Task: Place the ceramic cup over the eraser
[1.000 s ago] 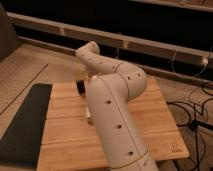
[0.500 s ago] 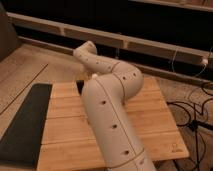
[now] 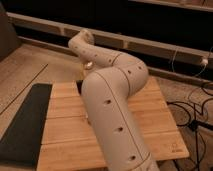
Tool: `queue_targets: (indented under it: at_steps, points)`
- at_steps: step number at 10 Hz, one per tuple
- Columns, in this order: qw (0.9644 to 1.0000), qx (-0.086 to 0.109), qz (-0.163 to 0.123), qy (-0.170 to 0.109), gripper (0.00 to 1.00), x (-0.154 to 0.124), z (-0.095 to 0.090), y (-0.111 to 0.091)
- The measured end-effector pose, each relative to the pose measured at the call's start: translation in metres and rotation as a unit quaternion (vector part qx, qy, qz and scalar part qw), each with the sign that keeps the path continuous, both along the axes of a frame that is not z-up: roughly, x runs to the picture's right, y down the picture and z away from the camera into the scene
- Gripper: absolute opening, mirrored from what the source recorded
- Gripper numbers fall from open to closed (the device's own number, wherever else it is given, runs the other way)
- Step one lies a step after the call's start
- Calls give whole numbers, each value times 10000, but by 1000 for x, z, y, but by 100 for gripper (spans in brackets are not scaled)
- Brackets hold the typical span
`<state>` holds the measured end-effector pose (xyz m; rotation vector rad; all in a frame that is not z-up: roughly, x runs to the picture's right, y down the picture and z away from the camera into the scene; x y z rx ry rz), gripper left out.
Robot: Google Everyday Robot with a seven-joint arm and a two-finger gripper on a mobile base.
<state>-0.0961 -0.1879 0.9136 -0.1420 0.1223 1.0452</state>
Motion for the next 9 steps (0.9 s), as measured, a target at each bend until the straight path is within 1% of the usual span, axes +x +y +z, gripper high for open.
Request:
queue_targets:
  at_steps: [1,2,3,4,5,6,7,8,9]
  points:
    - [9998,184,0,-75,0,-3,-19,-15]
    - [9993,240,10,-292,0,-16,-45,-24]
    - [9986,167,-55,-509,0,-31,-65,-22]
    - [9966,-49,-178,-808,0,-53,-89,-12]
    - [9932,-349,-356,-1054,0,-70,-110,6]
    - [9889,-656,-553,-1213,0,-80,-127,24]
    - [9856,-862,-727,-1261,0,-82,-140,35]
    - [9821,-1061,-953,-1230,0,-80,-152,47]
    - [9804,-1167,-1118,-1127,0,-73,-160,53]
